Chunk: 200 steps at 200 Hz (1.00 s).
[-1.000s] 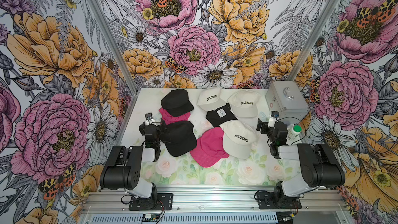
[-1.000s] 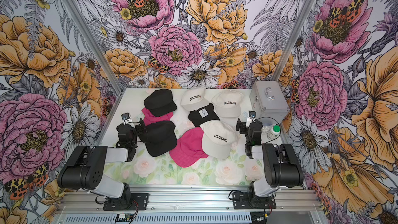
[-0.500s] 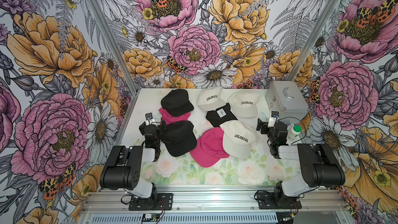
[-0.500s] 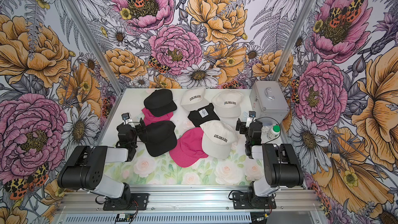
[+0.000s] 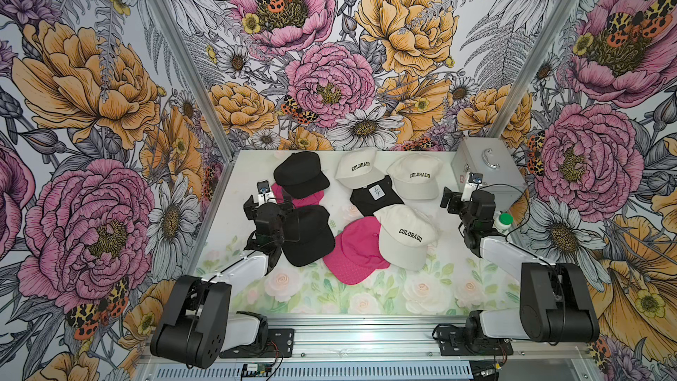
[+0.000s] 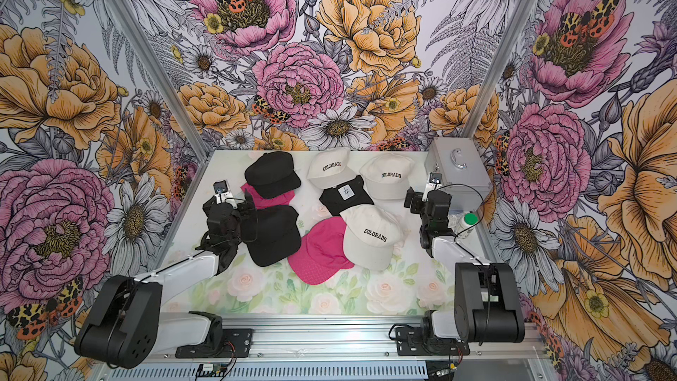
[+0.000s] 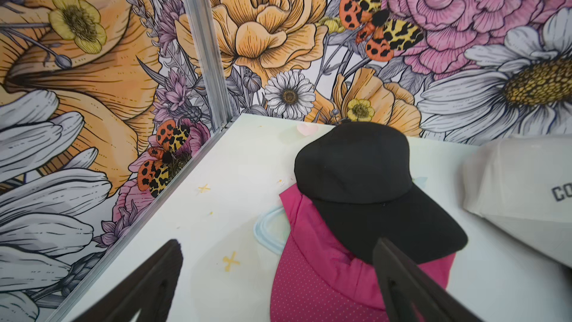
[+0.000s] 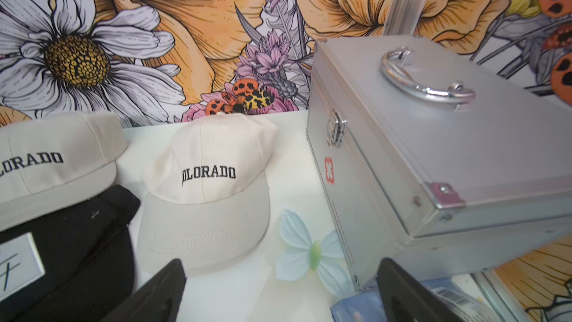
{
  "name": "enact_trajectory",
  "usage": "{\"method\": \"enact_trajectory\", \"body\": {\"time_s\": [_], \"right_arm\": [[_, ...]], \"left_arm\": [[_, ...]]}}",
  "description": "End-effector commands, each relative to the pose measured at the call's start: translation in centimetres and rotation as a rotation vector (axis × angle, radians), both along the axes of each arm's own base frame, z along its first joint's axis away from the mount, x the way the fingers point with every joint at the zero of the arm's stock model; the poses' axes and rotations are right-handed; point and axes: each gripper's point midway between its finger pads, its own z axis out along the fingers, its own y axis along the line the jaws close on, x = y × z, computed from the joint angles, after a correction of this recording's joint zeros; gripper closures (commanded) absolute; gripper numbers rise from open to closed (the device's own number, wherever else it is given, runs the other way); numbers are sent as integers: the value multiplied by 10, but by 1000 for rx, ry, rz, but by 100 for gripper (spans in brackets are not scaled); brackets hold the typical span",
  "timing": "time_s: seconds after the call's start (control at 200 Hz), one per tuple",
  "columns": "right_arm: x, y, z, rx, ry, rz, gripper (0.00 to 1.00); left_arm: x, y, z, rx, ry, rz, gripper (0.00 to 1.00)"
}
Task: Stack the baseball caps by color
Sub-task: Pick up the baseball cap from the center of the board.
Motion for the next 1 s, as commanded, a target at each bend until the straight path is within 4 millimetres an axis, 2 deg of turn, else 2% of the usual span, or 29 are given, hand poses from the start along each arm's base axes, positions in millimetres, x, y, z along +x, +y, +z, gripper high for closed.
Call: {"method": "enact_trajectory", "body": {"time_s": [0.0, 0.13, 0.28, 0.36, 0.47, 0.58, 0.675, 0.795, 0.86, 0.93, 0.995], "right_arm": [[-15, 7, -3, 138, 86, -75, 1], [-29, 33, -5, 313, 139, -29, 1], [-53, 67, -12, 457, 228, 110, 1], [-68, 84, -10, 499, 247, 201, 1], [-83, 99, -24, 457, 361, 259, 1], [-89, 115, -33, 374, 418, 314, 1], [-89, 130, -30, 308, 453, 319, 1], [-89, 145, -23, 223, 486, 263, 1], [-92, 170, -14, 239, 516, 296, 1], [-98, 210, 0, 282, 518, 387, 1], [-101, 236, 2, 303, 535, 416, 1]], "left_arm": [[-26, 0, 17, -66, 59, 150, 1], [-36, -55, 26, -270, 114, 6, 1], [-41, -128, 3, -434, 297, -243, 1], [-46, -158, -11, -492, 385, -330, 1], [-57, -196, -29, -580, 528, -447, 1], [-76, -229, -44, -655, 700, -562, 1], [-87, -247, -50, -681, 777, -628, 1], [-84, -252, -64, -674, 833, -645, 1], [-79, -247, -74, -697, 860, -617, 1], [-69, -242, -82, -706, 875, -588, 1], [-59, -243, -85, -692, 871, -578, 1]]}}
